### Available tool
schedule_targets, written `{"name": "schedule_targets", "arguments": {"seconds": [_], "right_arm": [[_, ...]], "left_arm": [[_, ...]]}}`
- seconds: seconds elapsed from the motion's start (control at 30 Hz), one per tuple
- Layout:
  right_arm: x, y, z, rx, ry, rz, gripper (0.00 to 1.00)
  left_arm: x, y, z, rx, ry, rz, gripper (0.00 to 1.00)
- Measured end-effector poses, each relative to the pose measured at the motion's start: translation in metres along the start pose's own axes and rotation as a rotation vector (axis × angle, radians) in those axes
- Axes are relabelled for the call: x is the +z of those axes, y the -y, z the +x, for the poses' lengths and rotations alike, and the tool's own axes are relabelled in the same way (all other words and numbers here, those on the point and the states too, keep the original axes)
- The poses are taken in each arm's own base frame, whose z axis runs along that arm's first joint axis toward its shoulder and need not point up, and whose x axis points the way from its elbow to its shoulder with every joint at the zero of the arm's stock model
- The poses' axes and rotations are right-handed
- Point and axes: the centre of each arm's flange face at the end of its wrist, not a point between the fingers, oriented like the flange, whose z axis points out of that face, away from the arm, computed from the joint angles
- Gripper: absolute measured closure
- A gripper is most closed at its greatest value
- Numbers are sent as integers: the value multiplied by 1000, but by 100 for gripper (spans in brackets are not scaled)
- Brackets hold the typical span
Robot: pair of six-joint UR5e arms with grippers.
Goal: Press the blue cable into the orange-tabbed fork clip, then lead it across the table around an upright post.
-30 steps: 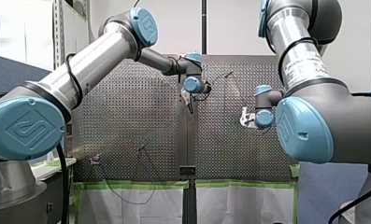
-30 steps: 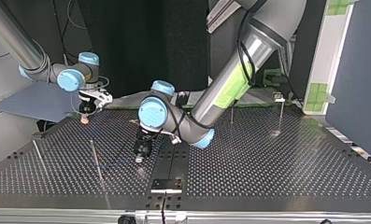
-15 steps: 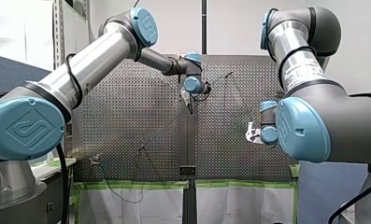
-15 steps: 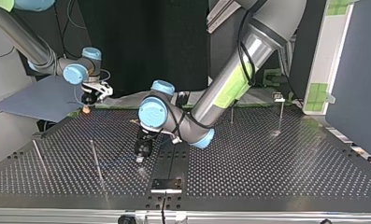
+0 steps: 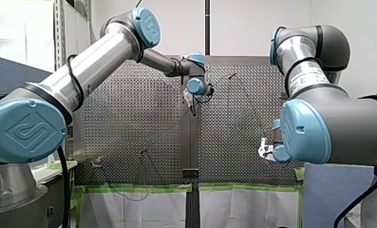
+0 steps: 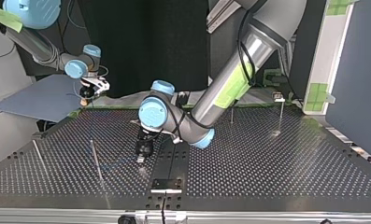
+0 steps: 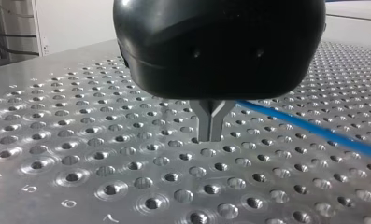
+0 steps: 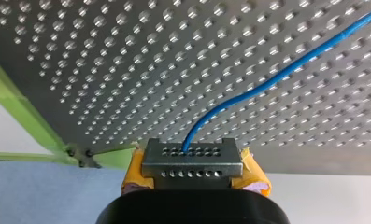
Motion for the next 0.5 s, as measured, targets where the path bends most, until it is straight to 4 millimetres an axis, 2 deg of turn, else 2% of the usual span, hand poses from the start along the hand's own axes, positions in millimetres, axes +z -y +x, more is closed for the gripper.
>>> {"name": "schedule_targets", "arguments": {"seconds": [0.43,0.47,0.5], "right_arm": [[9,-28,-65,43,25,-29,100],[10,-30,-69,45,29,-29,100],[9,-31,-75,46,36,-29,100]], "left_arm": [[0,-2,0,1,-1,-13,100],[0,-2,0,2,-1,-13,64],[0,-2,0,3,-1,-13,42]]}}
